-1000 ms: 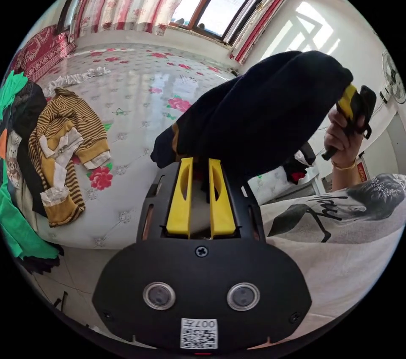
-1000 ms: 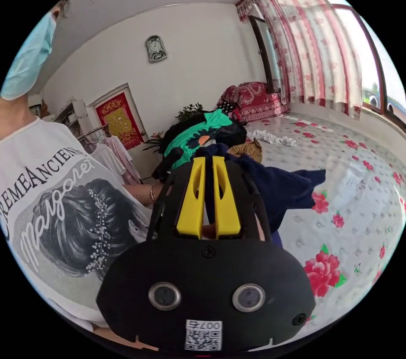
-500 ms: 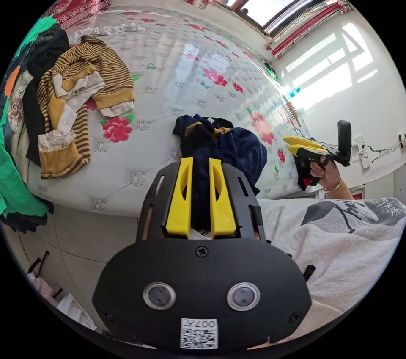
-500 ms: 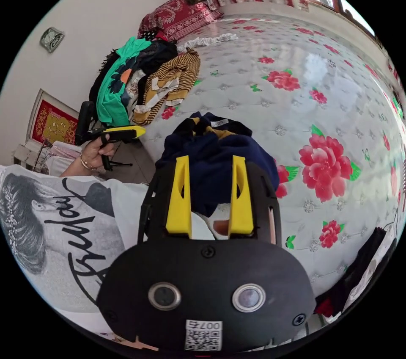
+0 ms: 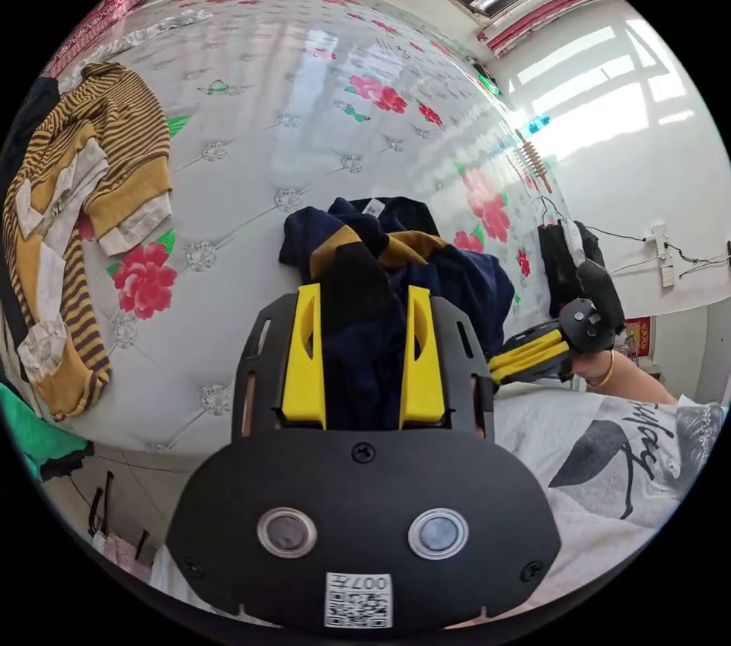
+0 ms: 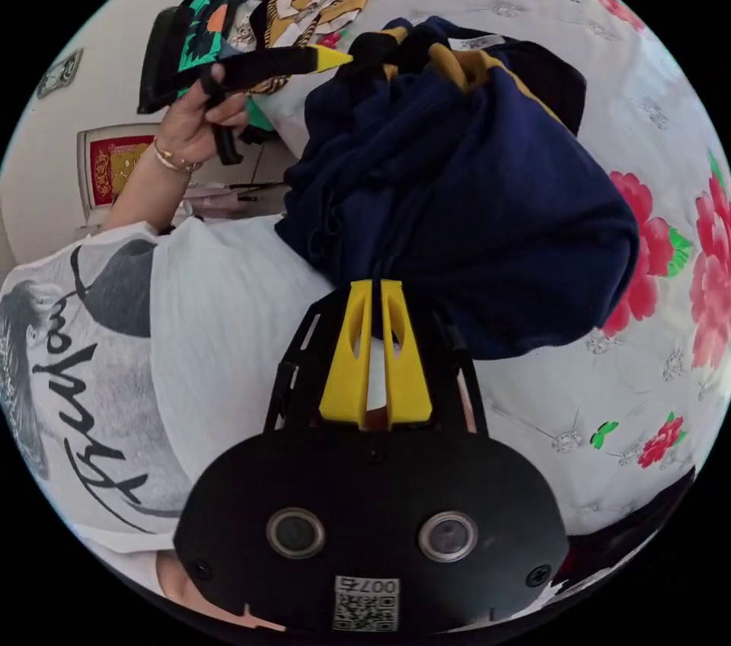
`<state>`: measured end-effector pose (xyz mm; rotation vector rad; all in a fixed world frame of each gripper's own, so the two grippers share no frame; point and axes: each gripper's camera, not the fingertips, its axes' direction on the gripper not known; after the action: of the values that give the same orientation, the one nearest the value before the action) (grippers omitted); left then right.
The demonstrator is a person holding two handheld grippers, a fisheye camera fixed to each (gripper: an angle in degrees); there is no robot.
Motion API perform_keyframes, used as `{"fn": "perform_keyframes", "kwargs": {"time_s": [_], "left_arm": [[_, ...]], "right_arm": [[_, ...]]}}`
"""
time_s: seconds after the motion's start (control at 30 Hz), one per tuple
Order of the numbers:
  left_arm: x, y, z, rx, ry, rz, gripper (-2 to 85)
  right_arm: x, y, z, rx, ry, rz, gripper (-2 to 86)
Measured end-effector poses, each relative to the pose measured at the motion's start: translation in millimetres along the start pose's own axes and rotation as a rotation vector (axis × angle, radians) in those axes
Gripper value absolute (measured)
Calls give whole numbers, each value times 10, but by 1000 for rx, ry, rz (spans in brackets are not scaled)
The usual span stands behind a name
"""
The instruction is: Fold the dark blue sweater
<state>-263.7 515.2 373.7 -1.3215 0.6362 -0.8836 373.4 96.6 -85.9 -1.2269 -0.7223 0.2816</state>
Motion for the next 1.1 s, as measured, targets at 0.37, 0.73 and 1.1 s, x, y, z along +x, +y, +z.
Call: {"fn": "perform_keyframes", "kwargs": {"time_s": [0.37, 0.73, 1.1], "left_arm": [[-467, 302, -215, 32, 75, -123, 15], [-965, 1215, -658, 70, -81, -321, 75], [-733, 632, -128, -51, -250, -232, 65]], "right_arm": [[903, -171, -1068, 447, 93, 328, 34], [607, 98, -654, 216, -17, 121, 47], [792, 19, -533, 335, 186, 340, 23]]}}
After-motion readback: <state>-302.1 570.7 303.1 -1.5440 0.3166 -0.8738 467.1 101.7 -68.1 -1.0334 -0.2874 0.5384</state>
